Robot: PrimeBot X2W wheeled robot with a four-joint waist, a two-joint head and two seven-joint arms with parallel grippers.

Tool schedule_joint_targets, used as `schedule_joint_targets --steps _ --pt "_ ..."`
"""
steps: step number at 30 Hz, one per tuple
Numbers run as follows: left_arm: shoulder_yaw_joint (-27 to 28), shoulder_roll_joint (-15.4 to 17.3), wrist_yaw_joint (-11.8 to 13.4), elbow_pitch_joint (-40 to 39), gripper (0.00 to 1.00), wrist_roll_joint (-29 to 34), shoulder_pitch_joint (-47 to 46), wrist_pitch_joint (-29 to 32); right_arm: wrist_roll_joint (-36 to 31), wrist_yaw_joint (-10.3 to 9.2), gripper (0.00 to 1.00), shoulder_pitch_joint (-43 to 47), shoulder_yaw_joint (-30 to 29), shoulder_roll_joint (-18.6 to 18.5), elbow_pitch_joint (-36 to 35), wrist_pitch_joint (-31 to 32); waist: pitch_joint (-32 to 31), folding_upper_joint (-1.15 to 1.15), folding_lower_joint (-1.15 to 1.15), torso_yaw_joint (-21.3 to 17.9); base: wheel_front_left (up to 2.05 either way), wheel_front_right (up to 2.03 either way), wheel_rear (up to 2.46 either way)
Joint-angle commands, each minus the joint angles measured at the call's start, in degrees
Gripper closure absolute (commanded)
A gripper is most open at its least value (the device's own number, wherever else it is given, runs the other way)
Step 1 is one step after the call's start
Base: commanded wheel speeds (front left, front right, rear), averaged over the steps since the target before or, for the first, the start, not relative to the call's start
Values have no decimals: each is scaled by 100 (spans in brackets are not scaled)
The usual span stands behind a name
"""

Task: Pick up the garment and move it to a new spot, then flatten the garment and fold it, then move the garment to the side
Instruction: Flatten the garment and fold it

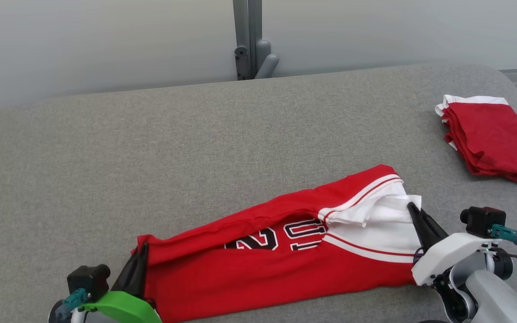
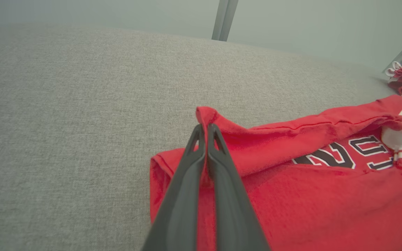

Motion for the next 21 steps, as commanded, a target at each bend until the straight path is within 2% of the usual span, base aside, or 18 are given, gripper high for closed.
schedule_joint_targets --steps 1,6,7,8,9,10,15,21 --pt "32 2 13 -37 100 4 91 4 -37 -2 100 79 -75 0 18 -14 -16 0 0 14 0 0 0" --pt "-8 -12 13 -88 100 -82 293 4 -121 -2 100 235 -282 100 90 -14 -67 0 0 71 0 0 0" --pt "-33 -9 13 -95 92 -101 319 4 -151 -2 100 251 -302 104 97 -14 -74 0 0 78 0 0 0" --pt "-50 -3 13 -112 75 -113 345 4 -156 -2 100 276 -330 124 107 -14 -77 0 0 84 0 0 0" --pt "-4 12 13 -94 9 -105 387 4 -182 -2 100 304 -349 145 115 -14 -79 0 0 89 0 0 0" --pt "94 1 13 -38 0 -103 449 4 -206 -2 100 320 -371 167 121 -14 -83 0 0 93 0 0 0" --pt "860 -207 26 -19 0 353 844 3 -300 -2 100 406 -438 288 141 -14 -97 0 0 43 0 0 0" --pt "1694 -684 43 -451 0 1135 1292 4 -395 -2 100 548 -542 347 175 -14 -167 0 0 65 0 0 0"
